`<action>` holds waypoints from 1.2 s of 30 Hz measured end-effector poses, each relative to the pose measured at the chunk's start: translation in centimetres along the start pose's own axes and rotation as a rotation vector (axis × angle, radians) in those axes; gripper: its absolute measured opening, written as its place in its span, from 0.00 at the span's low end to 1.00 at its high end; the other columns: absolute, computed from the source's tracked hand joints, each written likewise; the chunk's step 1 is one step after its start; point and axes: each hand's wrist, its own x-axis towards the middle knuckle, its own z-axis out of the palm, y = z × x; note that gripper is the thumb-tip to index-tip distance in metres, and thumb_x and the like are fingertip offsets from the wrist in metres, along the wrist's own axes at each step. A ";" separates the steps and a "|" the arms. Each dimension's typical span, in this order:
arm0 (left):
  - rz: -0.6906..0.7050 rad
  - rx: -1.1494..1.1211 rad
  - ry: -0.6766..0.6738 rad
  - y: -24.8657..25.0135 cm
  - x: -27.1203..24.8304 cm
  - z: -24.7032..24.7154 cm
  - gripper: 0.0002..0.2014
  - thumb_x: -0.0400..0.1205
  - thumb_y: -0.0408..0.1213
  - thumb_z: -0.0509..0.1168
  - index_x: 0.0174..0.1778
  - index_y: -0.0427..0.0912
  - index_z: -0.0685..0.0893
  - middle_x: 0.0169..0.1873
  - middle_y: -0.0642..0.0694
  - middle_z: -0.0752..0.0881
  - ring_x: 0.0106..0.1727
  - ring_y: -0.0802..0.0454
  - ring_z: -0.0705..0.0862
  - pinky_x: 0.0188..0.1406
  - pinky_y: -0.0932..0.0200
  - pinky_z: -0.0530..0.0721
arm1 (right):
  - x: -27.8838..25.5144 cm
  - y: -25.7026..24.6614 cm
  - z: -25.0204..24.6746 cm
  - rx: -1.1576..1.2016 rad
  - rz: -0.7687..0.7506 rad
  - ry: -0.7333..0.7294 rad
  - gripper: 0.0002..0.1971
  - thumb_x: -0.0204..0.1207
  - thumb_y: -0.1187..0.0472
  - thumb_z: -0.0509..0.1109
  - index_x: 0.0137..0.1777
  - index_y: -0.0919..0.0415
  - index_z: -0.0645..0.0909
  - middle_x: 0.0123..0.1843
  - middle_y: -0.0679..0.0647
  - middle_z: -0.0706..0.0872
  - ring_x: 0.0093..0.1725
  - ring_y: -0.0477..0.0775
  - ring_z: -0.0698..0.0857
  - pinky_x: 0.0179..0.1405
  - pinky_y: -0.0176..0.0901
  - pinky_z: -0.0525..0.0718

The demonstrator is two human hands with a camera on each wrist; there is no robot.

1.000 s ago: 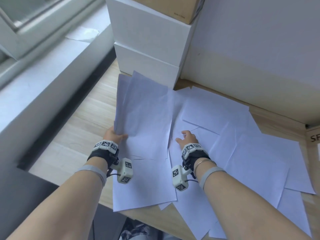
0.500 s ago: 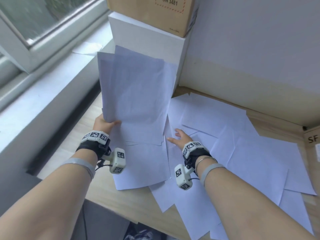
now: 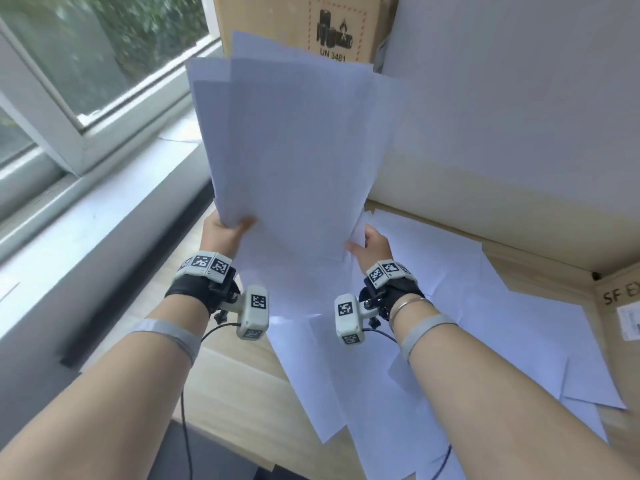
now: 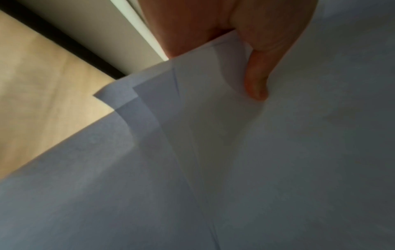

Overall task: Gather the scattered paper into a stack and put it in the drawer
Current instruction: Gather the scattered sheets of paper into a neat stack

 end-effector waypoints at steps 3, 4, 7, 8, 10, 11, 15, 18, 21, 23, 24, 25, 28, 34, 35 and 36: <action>0.024 -0.049 -0.017 1.6 0.2 0.6 0.10 0.75 0.27 0.69 0.37 0.48 0.81 0.33 0.53 0.84 0.31 0.63 0.84 0.40 0.62 0.83 | -0.1 -2.0 -1.6 0.049 0.005 0.043 0.13 0.77 0.71 0.66 0.61 0.72 0.79 0.61 0.68 0.85 0.54 0.61 0.83 0.42 0.29 0.73; 0.021 -0.065 -0.027 2.0 0.2 0.8 0.11 0.75 0.27 0.70 0.36 0.49 0.81 0.32 0.55 0.86 0.32 0.61 0.85 0.42 0.58 0.84 | -0.3 -2.6 -2.1 0.060 0.007 0.057 0.14 0.78 0.70 0.66 0.62 0.72 0.79 0.62 0.67 0.84 0.59 0.63 0.83 0.46 0.31 0.72; 0.036 -0.101 -0.056 3.0 0.1 1.4 0.07 0.73 0.32 0.71 0.36 0.49 0.82 0.36 0.48 0.86 0.44 0.47 0.84 0.53 0.48 0.83 | -0.5 -4.2 -3.5 0.115 0.014 0.088 0.18 0.79 0.69 0.65 0.68 0.72 0.75 0.67 0.65 0.81 0.68 0.63 0.79 0.54 0.35 0.72; 0.042 -0.120 -0.068 3.4 -0.1 1.6 0.04 0.71 0.36 0.71 0.38 0.46 0.83 0.39 0.44 0.86 0.46 0.45 0.83 0.54 0.47 0.82 | -0.6 -4.6 -3.9 0.133 0.033 0.096 0.22 0.79 0.67 0.66 0.72 0.72 0.71 0.71 0.64 0.77 0.73 0.62 0.75 0.60 0.38 0.71; 0.037 -0.139 -0.090 3.7 -0.3 1.8 0.10 0.70 0.39 0.71 0.44 0.40 0.83 0.45 0.39 0.85 0.49 0.44 0.83 0.54 0.47 0.82 | -0.9 -5.5 -4.6 0.178 0.061 0.104 0.28 0.79 0.64 0.68 0.76 0.72 0.65 0.75 0.63 0.72 0.78 0.61 0.69 0.71 0.42 0.67; 0.037 -0.138 -0.103 3.9 -0.5 1.9 0.11 0.72 0.37 0.71 0.47 0.38 0.83 0.45 0.38 0.85 0.49 0.44 0.83 0.53 0.49 0.81 | -1.0 -5.6 -4.9 0.200 0.064 0.108 0.28 0.78 0.63 0.69 0.75 0.72 0.65 0.74 0.63 0.73 0.77 0.59 0.71 0.70 0.42 0.68; 0.012 -0.149 -0.172 3.4 -1.2 1.9 0.10 0.70 0.29 0.74 0.43 0.44 0.84 0.40 0.46 0.87 0.48 0.43 0.84 0.54 0.50 0.81 | -1.6 -5.3 -4.6 0.237 0.149 0.047 0.35 0.72 0.59 0.76 0.74 0.70 0.64 0.67 0.59 0.76 0.72 0.59 0.74 0.64 0.41 0.70; -0.008 -0.139 -0.190 2.2 -1.6 1.7 0.15 0.60 0.35 0.76 0.40 0.50 0.84 0.37 0.52 0.89 0.43 0.46 0.85 0.52 0.51 0.84 | -1.8 -4.4 -3.9 0.235 0.178 0.028 0.30 0.69 0.60 0.78 0.67 0.68 0.71 0.55 0.49 0.78 0.65 0.55 0.80 0.56 0.37 0.74; -0.069 -0.136 -0.143 0.6 -1.6 1.9 0.15 0.63 0.31 0.76 0.40 0.50 0.82 0.39 0.50 0.86 0.41 0.53 0.84 0.49 0.53 0.81 | -2.2 -3.5 -2.8 0.239 0.159 0.010 0.13 0.70 0.69 0.76 0.54 0.65 0.80 0.42 0.49 0.82 0.49 0.51 0.84 0.44 0.34 0.78; -0.096 -0.160 -0.127 -0.4 -1.5 2.0 0.15 0.62 0.31 0.74 0.41 0.49 0.81 0.39 0.50 0.85 0.41 0.53 0.83 0.45 0.57 0.81 | -2.1 -2.8 -1.9 0.224 0.145 0.005 0.14 0.69 0.71 0.76 0.54 0.67 0.83 0.44 0.54 0.85 0.45 0.52 0.84 0.48 0.37 0.76; -0.106 -0.153 -0.122 -0.8 -1.5 2.1 0.15 0.61 0.31 0.73 0.41 0.49 0.81 0.39 0.49 0.85 0.40 0.53 0.82 0.42 0.59 0.81 | -2.0 -2.6 -1.5 0.213 0.143 -0.001 0.13 0.69 0.70 0.76 0.54 0.66 0.84 0.46 0.55 0.85 0.46 0.51 0.83 0.49 0.37 0.75; -0.118 -0.135 -0.119 -1.3 -1.6 2.2 0.14 0.61 0.31 0.73 0.40 0.47 0.80 0.38 0.48 0.84 0.40 0.51 0.82 0.41 0.60 0.80 | -1.8 -2.4 -1.1 0.204 0.158 0.007 0.12 0.70 0.69 0.76 0.53 0.64 0.84 0.46 0.55 0.85 0.47 0.51 0.83 0.50 0.37 0.75; -0.164 -0.072 -0.101 -2.6 -1.4 2.6 0.12 0.70 0.24 0.73 0.43 0.39 0.80 0.44 0.40 0.84 0.46 0.45 0.81 0.47 0.54 0.77 | -1.6 -2.3 -0.7 0.222 0.150 0.026 0.11 0.73 0.66 0.74 0.54 0.67 0.83 0.46 0.56 0.83 0.47 0.51 0.80 0.48 0.37 0.73; -0.162 -0.160 -0.123 -2.9 -0.7 2.5 0.13 0.62 0.30 0.76 0.36 0.46 0.82 0.38 0.44 0.85 0.44 0.45 0.82 0.48 0.51 0.81 | -0.9 -2.9 -0.7 0.380 0.134 0.075 0.15 0.75 0.68 0.71 0.60 0.73 0.80 0.48 0.57 0.83 0.47 0.53 0.80 0.48 0.40 0.75; -0.177 -0.176 -0.147 -3.3 -0.7 2.5 0.14 0.58 0.34 0.76 0.38 0.45 0.83 0.40 0.40 0.86 0.46 0.44 0.83 0.51 0.48 0.81 | -1.0 -2.7 -0.7 0.407 0.137 0.076 0.14 0.75 0.69 0.71 0.59 0.71 0.81 0.46 0.56 0.84 0.45 0.53 0.81 0.45 0.39 0.78; -0.208 -0.165 -0.170 -3.7 -0.9 2.5 0.18 0.56 0.36 0.77 0.41 0.43 0.84 0.44 0.37 0.86 0.48 0.43 0.83 0.55 0.45 0.81 | -1.0 -2.4 -0.6 0.428 0.138 0.065 0.13 0.74 0.70 0.72 0.58 0.67 0.81 0.43 0.54 0.85 0.41 0.51 0.83 0.42 0.35 0.80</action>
